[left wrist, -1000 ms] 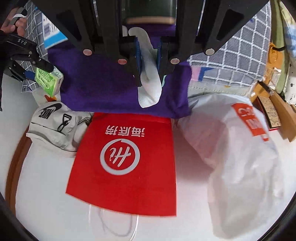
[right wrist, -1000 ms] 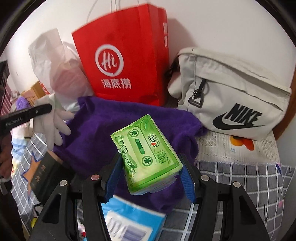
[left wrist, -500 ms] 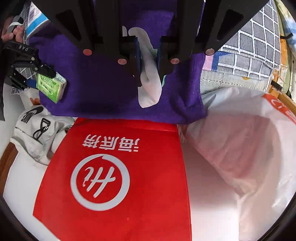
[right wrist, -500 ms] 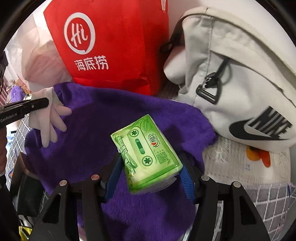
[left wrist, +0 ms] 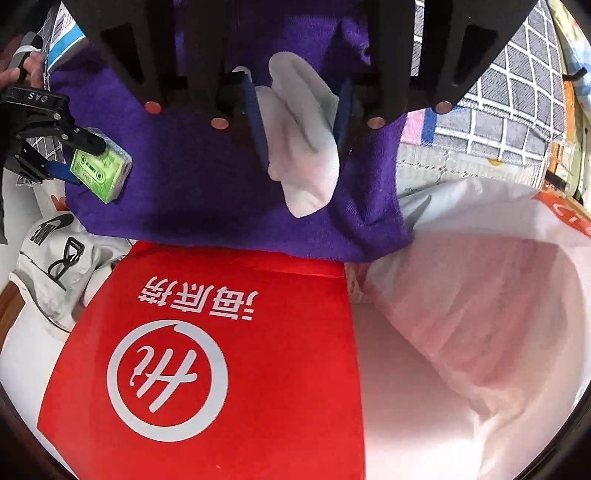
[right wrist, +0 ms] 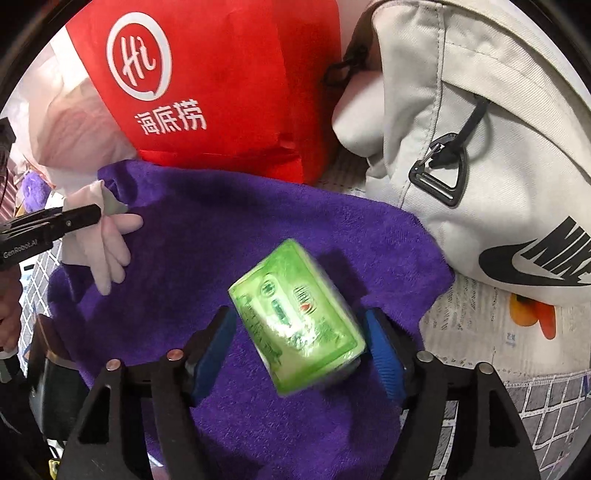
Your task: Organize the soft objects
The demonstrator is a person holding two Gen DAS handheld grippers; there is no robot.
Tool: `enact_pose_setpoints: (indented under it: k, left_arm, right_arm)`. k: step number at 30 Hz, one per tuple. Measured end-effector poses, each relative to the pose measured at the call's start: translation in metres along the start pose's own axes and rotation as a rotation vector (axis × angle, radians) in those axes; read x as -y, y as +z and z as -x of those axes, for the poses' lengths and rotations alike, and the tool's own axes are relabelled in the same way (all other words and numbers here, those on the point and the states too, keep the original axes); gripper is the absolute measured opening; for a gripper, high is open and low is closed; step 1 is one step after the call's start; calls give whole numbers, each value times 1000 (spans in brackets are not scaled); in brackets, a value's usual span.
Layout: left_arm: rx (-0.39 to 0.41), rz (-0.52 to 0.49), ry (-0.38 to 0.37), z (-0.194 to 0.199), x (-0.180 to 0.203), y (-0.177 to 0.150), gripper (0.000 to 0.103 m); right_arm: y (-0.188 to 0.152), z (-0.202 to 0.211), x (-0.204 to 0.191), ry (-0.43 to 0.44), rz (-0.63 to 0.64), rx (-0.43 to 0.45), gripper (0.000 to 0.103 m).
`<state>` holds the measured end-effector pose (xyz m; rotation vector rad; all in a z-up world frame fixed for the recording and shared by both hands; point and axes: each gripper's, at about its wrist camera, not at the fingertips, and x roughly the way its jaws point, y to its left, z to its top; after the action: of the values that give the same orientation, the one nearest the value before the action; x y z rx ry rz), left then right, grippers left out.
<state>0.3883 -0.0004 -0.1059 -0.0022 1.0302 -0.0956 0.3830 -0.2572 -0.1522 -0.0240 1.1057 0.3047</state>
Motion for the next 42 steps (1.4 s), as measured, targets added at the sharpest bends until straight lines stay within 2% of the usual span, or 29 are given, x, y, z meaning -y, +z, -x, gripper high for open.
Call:
enact_pose_setpoints:
  k: [2, 5, 9, 13, 15, 19, 24, 27, 31, 33, 35, 37, 39, 42]
  left_arm:
    - [4, 0, 18, 8, -1, -2, 40]
    - [28, 4, 46, 25, 0, -7, 57]
    - [58, 21, 61, 54, 0, -19, 63]
    - [85, 43, 103, 85, -6, -32, 67]
    - [106, 51, 112, 98, -11, -40, 74]
    - [115, 70, 131, 125, -17, -66, 75]
    - [139, 61, 103, 153, -17, -108, 75]
    - [132, 47, 125, 170, -12, -137, 75]
    - [108, 50, 94, 180, -12, -169, 75]
    - [104, 64, 91, 182, -12, -183, 75]
    - [117, 74, 110, 186, -12, -197, 75]
    - [124, 68, 138, 191, -10, -208, 75]
    - [140, 59, 150, 196, -8, -216, 75]
    - [159, 57, 165, 200, -7, -228, 75]
  right_arm:
    - [-1, 7, -3, -10, -1, 14, 80]
    - [-7, 27, -11, -17, -1, 37, 80]
    - [-16, 51, -17, -29, -19, 72, 88]
    - [-29, 79, -23, -48, -50, 115, 88]
    - [-38, 91, -25, -30, -53, 120, 88]
    - [-65, 122, -39, 8, -64, 180, 88]
    - [-106, 153, -67, -38, -50, 261, 88]
    - [-130, 163, -75, 3, -68, 239, 88]
    - [-171, 175, -94, -46, -33, 239, 88]
    - [-192, 177, -102, -35, -16, 232, 87]
    - [-212, 174, -109, -34, -14, 212, 83]
    - [-227, 168, -114, -22, -6, 174, 71]
    - [-243, 159, -119, -3, -3, 132, 54]
    - [-260, 148, -126, 15, -7, 100, 51]
